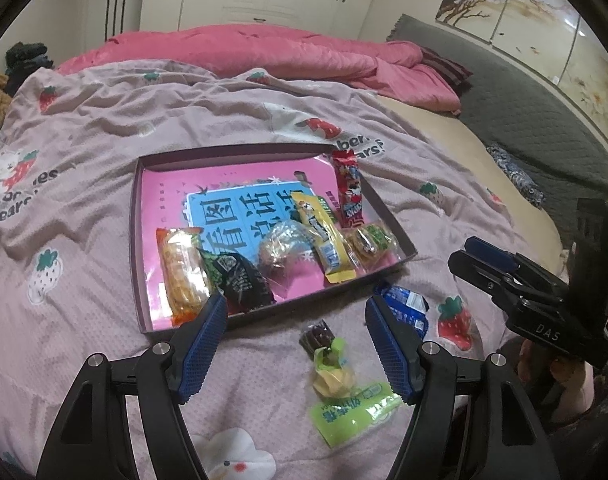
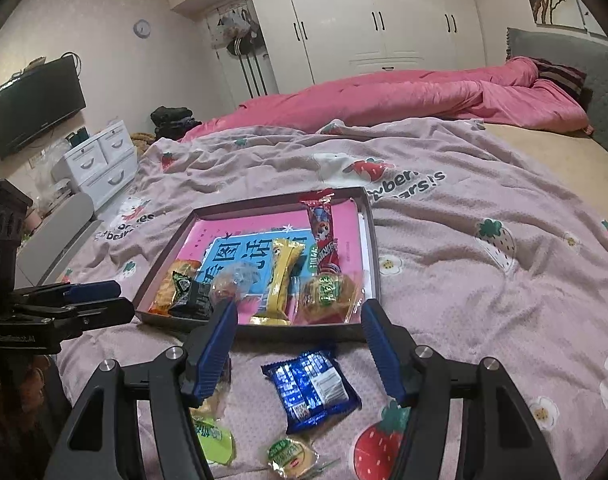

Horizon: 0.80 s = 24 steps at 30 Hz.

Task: Organize snacks
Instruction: 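Move both open grippers toward the remaining snacks beside the tray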

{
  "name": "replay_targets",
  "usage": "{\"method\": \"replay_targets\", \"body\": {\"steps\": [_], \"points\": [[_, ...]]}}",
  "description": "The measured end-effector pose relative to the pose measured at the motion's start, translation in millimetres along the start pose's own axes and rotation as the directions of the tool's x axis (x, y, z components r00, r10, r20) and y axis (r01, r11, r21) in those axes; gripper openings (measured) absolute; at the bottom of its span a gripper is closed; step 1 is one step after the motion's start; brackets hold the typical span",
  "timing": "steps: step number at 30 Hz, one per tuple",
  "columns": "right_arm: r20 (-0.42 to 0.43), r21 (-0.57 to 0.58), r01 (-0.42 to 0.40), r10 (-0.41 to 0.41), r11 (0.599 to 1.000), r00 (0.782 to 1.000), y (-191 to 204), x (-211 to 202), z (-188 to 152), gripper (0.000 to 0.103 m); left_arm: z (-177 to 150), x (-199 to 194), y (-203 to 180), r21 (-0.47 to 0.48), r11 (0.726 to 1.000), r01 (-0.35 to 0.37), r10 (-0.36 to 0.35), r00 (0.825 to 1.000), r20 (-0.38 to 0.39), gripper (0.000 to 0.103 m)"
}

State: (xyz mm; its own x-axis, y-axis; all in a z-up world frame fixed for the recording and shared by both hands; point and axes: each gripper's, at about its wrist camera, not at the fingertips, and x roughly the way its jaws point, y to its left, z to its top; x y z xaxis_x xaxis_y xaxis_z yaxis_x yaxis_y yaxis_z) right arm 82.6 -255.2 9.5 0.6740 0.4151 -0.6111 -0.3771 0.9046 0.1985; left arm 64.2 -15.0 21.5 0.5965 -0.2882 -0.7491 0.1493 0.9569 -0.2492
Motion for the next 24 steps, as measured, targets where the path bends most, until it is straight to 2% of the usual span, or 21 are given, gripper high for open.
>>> {"method": "replay_targets", "body": {"steps": [10, 16, 24], "points": [[-0.050, -0.001, 0.010, -0.010, 1.000, 0.999, 2, -6, -12, 0.066, -9, 4, -5, 0.001, 1.000, 0.020, -0.020, 0.999, -0.039, 0.073], [-0.117, -0.009, 0.034, -0.035, 0.999, 0.992, 5, -3, -24, 0.066, -15, 11, -9, 0.020, 1.000, 0.018, -0.017, 0.997, -0.073, 0.073], [-0.227, 0.007, 0.047, -0.044, 0.999, 0.973, 7, 8, -41, 0.066, -23, 21, -13, 0.032, 0.999, 0.022, -0.018, 0.992, -0.123, 0.073]]}}
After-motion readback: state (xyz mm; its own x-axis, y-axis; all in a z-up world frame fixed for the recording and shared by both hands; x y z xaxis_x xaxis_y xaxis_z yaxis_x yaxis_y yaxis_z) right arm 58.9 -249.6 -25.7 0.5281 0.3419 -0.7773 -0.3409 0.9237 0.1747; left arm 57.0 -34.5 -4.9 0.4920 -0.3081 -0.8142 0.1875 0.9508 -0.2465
